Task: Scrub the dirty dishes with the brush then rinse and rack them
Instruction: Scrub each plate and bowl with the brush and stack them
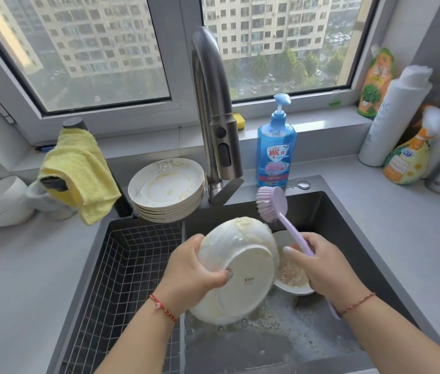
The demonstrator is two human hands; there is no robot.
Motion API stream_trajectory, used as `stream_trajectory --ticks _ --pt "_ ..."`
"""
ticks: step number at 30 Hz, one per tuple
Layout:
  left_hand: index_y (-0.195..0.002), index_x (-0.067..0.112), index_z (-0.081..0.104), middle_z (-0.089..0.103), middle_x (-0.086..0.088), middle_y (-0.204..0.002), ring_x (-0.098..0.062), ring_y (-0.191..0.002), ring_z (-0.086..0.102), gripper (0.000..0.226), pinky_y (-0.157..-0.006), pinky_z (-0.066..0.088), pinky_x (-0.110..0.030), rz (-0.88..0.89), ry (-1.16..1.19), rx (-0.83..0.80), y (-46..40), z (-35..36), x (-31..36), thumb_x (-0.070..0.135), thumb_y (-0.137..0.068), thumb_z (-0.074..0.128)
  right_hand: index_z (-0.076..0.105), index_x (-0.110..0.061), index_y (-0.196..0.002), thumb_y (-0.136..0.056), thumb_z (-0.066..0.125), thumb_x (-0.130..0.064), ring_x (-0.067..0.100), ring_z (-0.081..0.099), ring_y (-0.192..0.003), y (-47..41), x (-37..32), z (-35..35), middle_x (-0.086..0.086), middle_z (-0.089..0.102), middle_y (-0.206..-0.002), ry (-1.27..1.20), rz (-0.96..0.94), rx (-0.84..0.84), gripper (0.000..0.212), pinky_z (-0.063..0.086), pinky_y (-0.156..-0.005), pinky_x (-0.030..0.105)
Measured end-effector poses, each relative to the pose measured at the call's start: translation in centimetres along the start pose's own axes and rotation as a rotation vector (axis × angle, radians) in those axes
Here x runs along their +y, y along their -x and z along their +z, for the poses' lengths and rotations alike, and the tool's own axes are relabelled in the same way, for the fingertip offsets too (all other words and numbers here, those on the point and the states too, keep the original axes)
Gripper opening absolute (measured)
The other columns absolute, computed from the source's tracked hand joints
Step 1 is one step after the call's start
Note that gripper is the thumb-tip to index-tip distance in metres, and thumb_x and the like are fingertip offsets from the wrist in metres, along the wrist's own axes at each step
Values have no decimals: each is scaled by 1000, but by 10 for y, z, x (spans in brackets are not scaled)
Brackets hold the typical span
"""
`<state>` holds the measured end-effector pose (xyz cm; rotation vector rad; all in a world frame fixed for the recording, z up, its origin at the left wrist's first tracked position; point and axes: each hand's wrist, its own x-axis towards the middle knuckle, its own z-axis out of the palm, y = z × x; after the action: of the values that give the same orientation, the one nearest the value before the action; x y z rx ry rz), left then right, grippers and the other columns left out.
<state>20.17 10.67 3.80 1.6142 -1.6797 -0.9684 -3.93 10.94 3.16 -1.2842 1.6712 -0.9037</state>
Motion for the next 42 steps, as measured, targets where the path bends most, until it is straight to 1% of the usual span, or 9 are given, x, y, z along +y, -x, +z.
stream_trajectory --ticks 9,12,14,19,24,27,33,36,42 --pt "-88 15 61 70 0 -85 -4 -72 68 42 -60 56 -21 -98 226 216 -2 -2 -4 3 -61 91 62 -22 -108 -100 40 -17 12 34 -35 17 1 7 4 64 -67 -76 236 -31 23 30 -35 19" --pt "-85 15 60 69 2 -81 3 -64 64 39 -58 54 -19 -85 189 223 -2 4 -1 2 -63 89 66 -15 -101 -99 41 -14 6 30 -35 30 -16 9 -1 45 -53 -25 54 -72 26 27 -37 20" --pt "-82 16 59 67 3 -77 1 -62 62 37 -55 51 -17 -86 138 227 -3 9 1 7 -63 89 67 -29 -106 -99 43 -17 4 29 -39 43 -33 10 -5 37 -54 39 -137 -150 27 27 -39 19" --pt "-84 15 60 67 -1 -80 -18 -72 63 36 -60 53 -32 -127 130 261 -4 16 3 12 -62 89 59 -34 -113 -98 45 -25 6 35 -44 58 -51 10 -8 42 -54 270 -342 -277 23 28 -46 17" --pt "-87 19 61 69 2 -85 -7 -74 67 42 -64 58 -26 -51 184 276 5 3 1 8 -60 92 58 7 -109 -97 41 -11 12 26 -44 18 -23 -5 0 33 -55 204 173 -87 28 23 -45 24" --pt "-88 21 61 68 4 -86 -3 -75 66 45 -65 57 -25 -45 209 273 6 0 0 8 -59 92 59 5 -113 -97 38 -10 16 25 -42 19 -13 -6 6 34 -57 157 324 -145 30 23 -42 23" --pt "-79 20 56 63 5 -76 -10 -67 60 36 -54 47 -17 -12 38 209 5 14 2 14 -63 89 62 -14 -99 -99 43 -22 6 31 -43 43 -53 -1 -4 41 -57 283 -196 -205 21 28 -46 22" --pt "-79 19 55 62 3 -76 -13 -69 59 36 -55 46 -17 3 13 206 6 17 3 15 -63 88 60 -21 -96 -98 43 -26 7 36 -48 44 -58 -1 0 46 -60 378 -269 -237 18 33 -51 28" --pt "-88 19 63 70 -1 -84 -13 -77 69 45 -63 58 -26 -5 272 285 12 7 0 15 -55 93 61 -1 -106 -97 47 -17 13 28 -42 5 -13 -6 6 42 -61 -6 249 -18 23 23 -41 22"
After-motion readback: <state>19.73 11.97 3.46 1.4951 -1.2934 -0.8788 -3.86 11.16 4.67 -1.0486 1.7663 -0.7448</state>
